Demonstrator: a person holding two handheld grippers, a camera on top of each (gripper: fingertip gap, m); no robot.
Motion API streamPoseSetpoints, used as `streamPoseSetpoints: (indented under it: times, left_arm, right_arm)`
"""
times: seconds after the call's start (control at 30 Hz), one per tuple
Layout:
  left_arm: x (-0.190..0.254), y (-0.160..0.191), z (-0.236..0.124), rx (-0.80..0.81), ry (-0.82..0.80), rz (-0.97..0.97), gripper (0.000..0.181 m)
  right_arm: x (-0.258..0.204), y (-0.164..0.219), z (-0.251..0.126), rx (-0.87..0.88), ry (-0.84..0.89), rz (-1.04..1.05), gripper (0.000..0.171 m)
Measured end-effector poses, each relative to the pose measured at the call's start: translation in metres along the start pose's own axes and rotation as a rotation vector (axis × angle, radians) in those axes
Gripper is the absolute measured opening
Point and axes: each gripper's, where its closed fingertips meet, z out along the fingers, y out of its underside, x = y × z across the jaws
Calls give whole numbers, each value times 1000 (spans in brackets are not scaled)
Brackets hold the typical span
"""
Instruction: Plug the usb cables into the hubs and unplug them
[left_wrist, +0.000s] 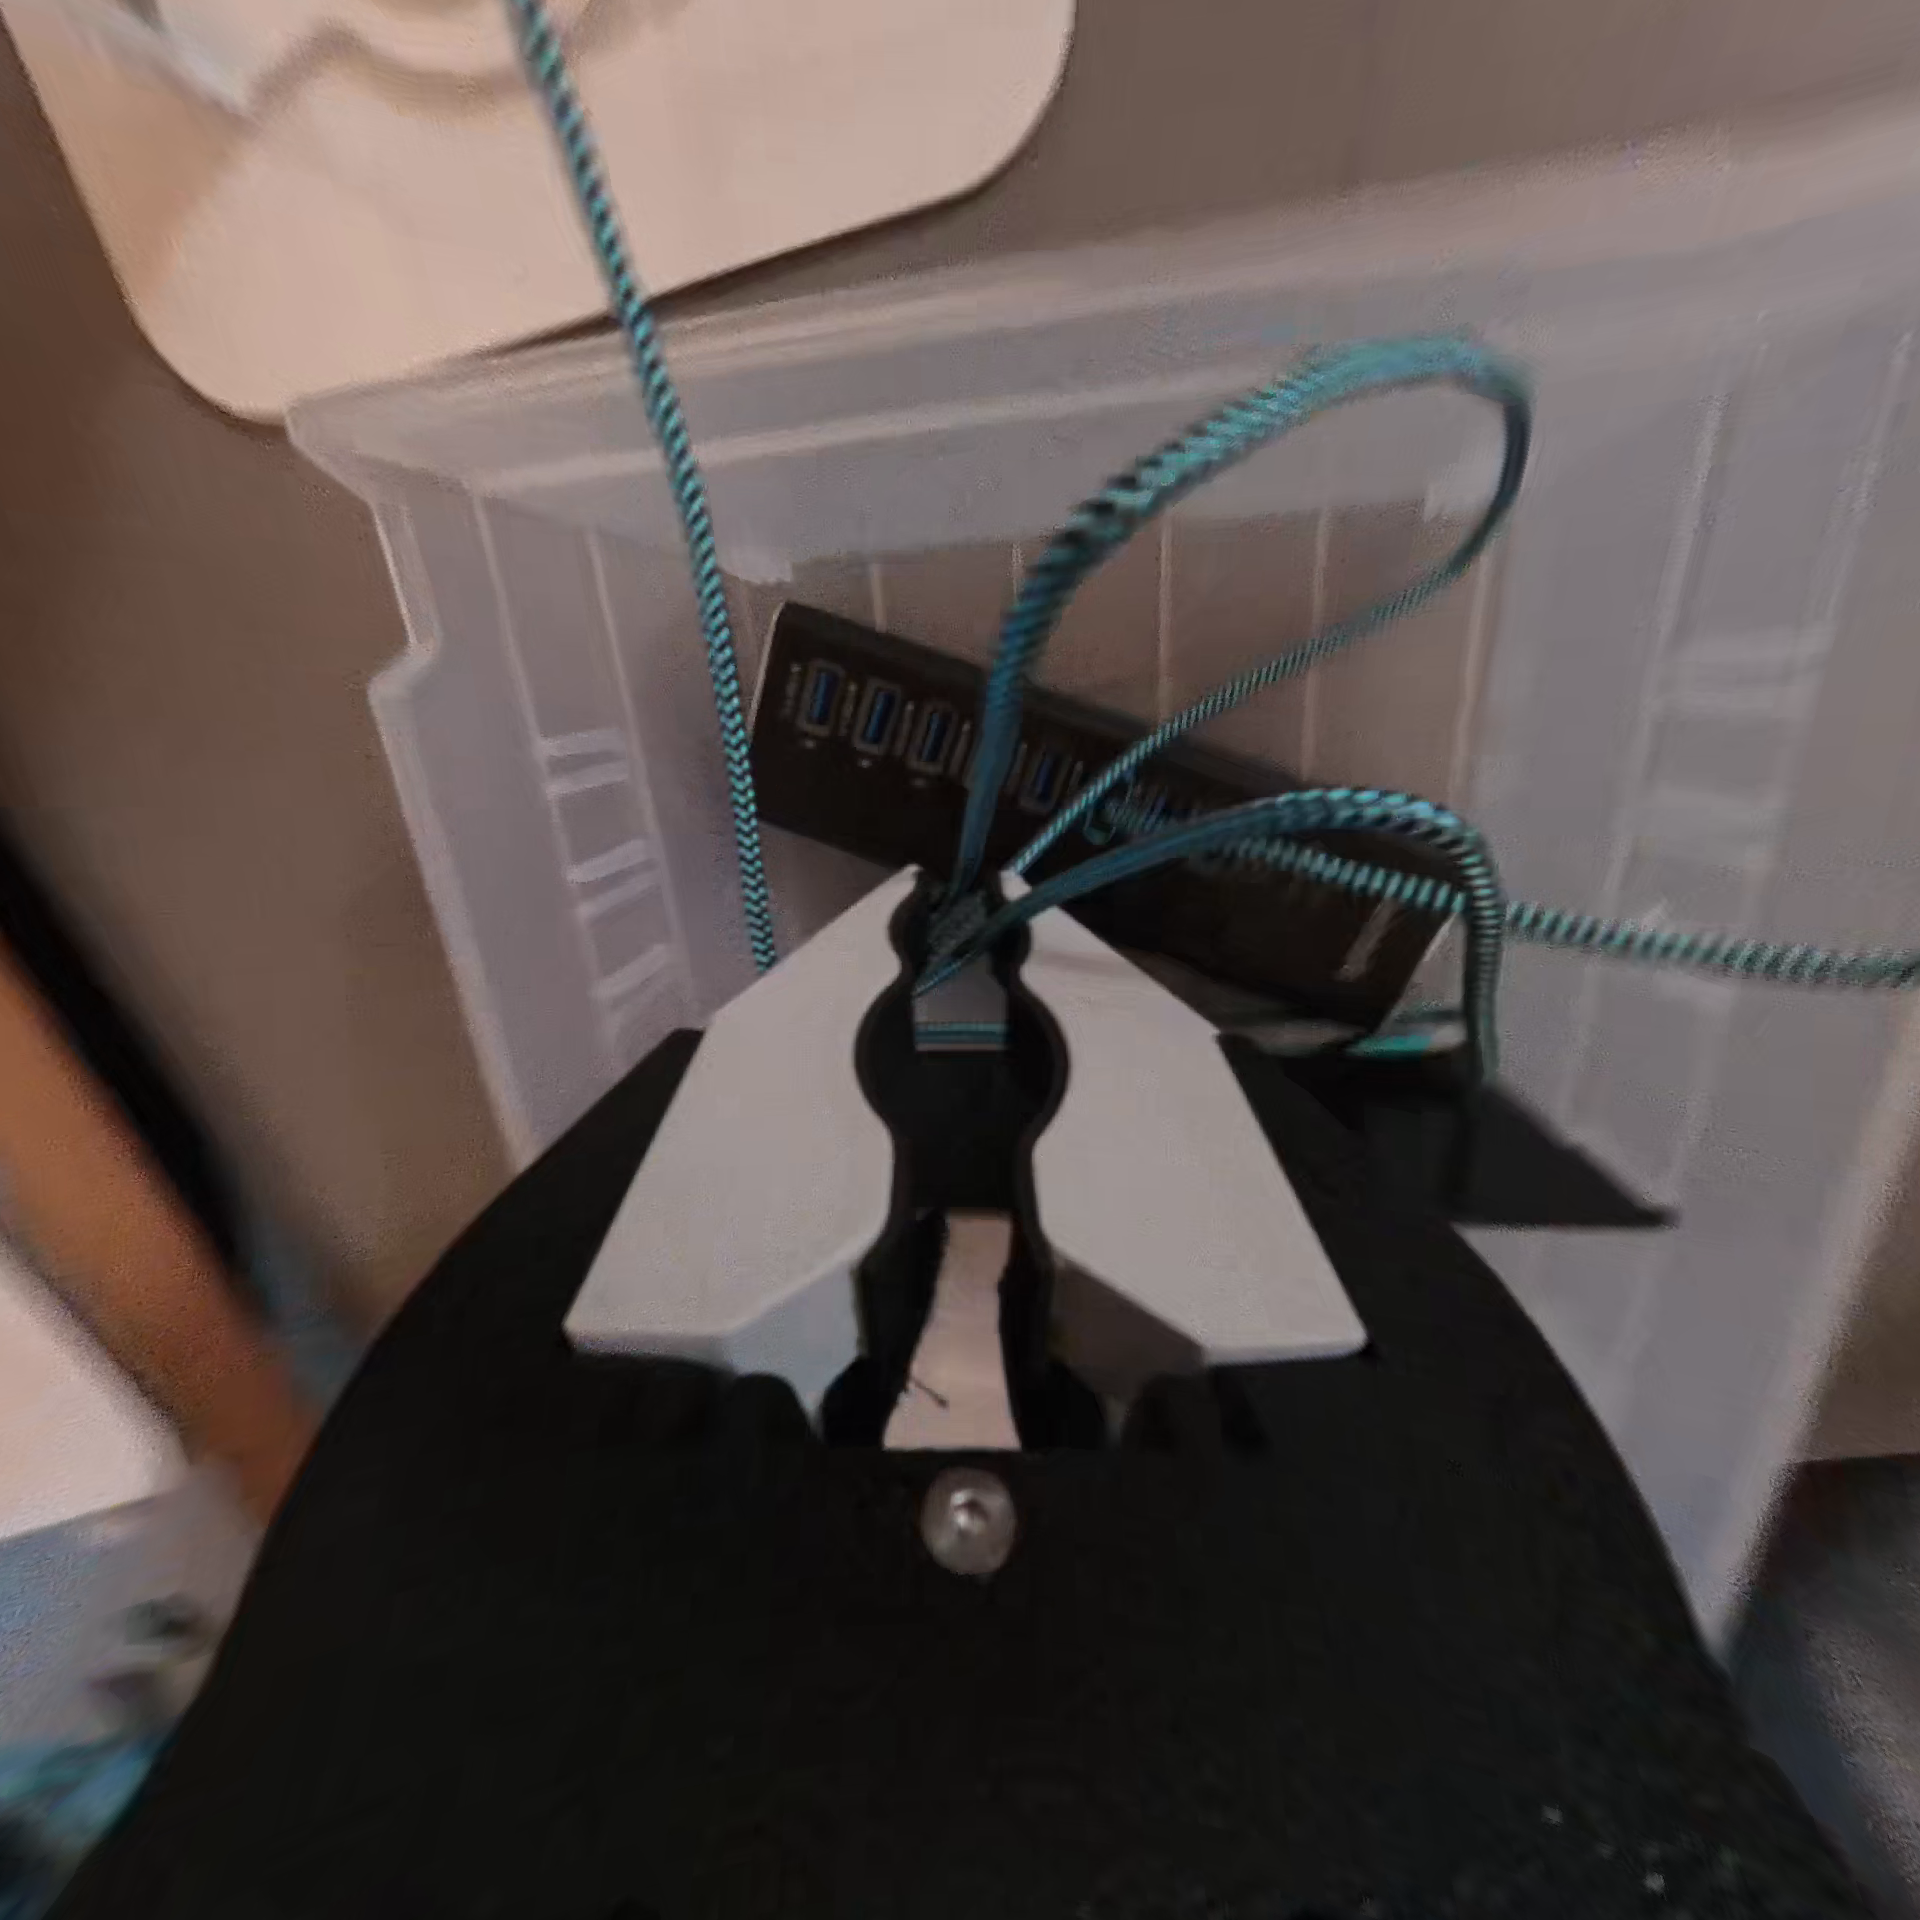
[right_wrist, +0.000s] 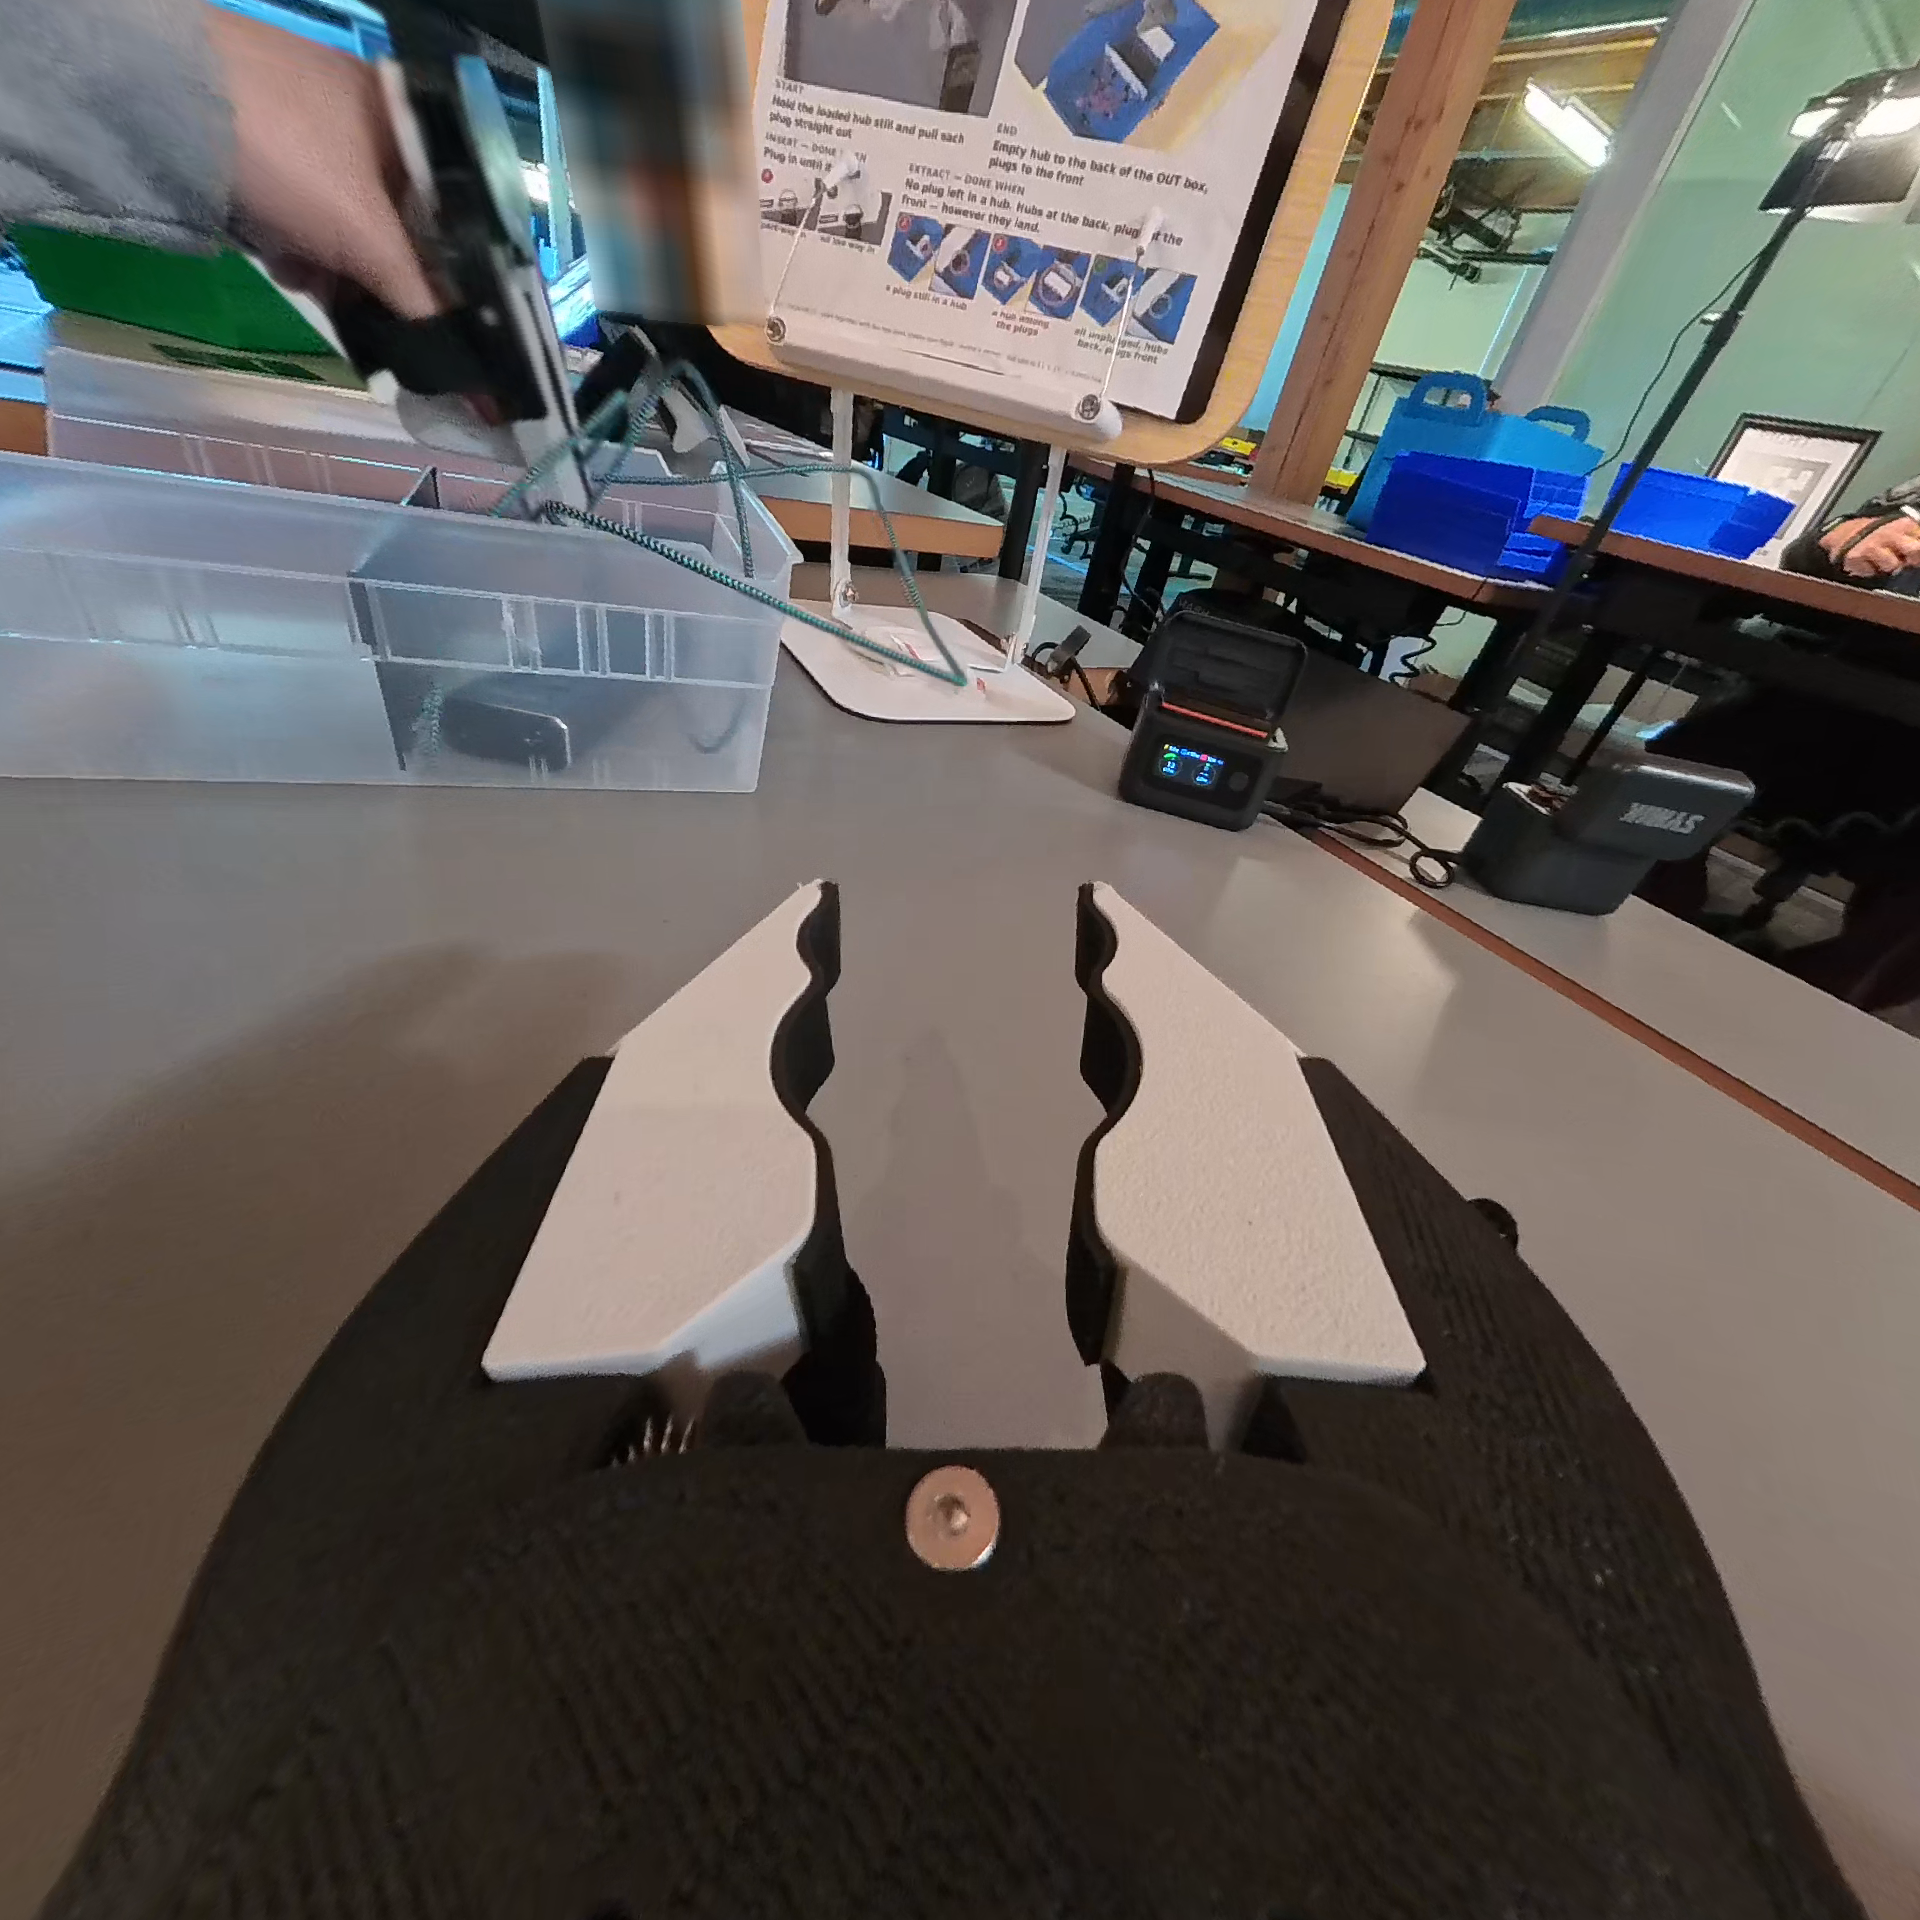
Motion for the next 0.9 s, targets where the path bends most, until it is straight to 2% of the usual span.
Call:
streamPoseSetpoints:
  times: [0.13, 0.27, 0.37, 0.47, 0.57, 0.67, 0.77, 0.9]
  left_arm:
    - [-4, -15, 10, 17, 132, -374, 52]
    - [-10, -14, 24, -35, 140, -577, 72]
    - [0, -10, 39, -87, 192, -718, 100]
    - [-4, -1, 52, -145, 120, -735, 99]
    - [-11, 1, 57, -138, 85, -747, 78]
    - [-11, 1, 64, -118, 98, -774, 76]
    - [-12, -2, 66, -104, 64, -710, 79]
    - [-8, -11, 67, -40, 60, -659, 73]
  right_arm:
    - [-1, 0, 1, -4, -2, -9, 44]
    - [-2, 0, 1, -5, -4, -12, 44]
    - [-2, 0, 2, -4, -5, -13, 44]
    - [-3, 0, 2, -5, -7, -13, 44]
    - [-4, 0, 2, -7, -10, -14, 44]
    - [-6, 0, 3, -9, -19, -13, 44]
    - [-8, 0, 5, -13, -24, -21, 44]
    - [-10, 0, 5, -13, -30, -28, 44]
